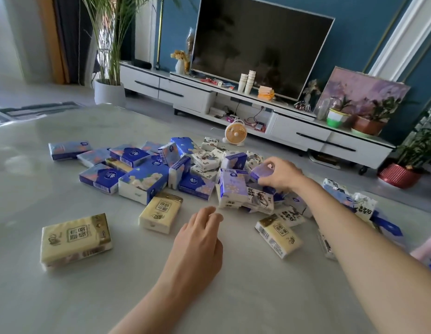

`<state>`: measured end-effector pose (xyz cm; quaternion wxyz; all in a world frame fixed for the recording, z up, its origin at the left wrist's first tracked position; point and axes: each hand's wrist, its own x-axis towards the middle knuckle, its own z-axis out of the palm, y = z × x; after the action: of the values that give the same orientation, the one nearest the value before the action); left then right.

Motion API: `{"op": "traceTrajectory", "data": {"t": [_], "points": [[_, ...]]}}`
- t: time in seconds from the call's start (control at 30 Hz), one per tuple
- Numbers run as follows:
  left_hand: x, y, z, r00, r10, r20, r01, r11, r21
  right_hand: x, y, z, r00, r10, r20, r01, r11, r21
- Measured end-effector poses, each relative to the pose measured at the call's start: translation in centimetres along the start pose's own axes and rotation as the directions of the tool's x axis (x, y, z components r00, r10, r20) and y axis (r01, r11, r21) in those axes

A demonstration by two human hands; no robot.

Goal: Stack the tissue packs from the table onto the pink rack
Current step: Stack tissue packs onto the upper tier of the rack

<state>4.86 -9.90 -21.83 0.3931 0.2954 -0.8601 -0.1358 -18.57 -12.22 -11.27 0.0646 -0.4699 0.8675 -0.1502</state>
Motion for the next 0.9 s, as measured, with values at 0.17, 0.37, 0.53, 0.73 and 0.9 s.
{"op": "traceTrajectory", "data": {"t": [0.17, 0.37, 0.53, 0.73, 0.9], "points": [[0.1, 0.2, -0.1, 1.000, 0.006, -0.001, -0.006, 1.000, -0.008, -3.1, -3.5, 0.3, 0.978, 0.038, -0.205, 0.048, 0.915, 0.400], [-0.1, 0.4, -0.6, 1.000, 0.003, -0.022, -0.004, 0.999, -0.040, -5.8, -7.4, 3.8, 0.993, 0.072, -0.096, -0.086, 0.983, -0.160], [-0.4, 0.8, -1.3, 0.999, 0.001, -0.043, -0.007, 0.989, -0.148, -8.8, -6.6, 3.4, 0.994, 0.090, -0.059, -0.074, 0.970, 0.230], [-2.7, 7.6, -3.7, 0.956, 0.279, -0.094, -0.294, 0.889, -0.351, -20.3, -2.3, -2.8, 0.970, -0.075, 0.232, -0.104, 0.734, 0.671], [-4.0, 16.5, -5.3, 0.984, 0.176, -0.039, -0.170, 0.833, -0.526, -28.5, 2.7, -7.1, 0.979, -0.108, 0.174, -0.030, 0.765, 0.643]]}}
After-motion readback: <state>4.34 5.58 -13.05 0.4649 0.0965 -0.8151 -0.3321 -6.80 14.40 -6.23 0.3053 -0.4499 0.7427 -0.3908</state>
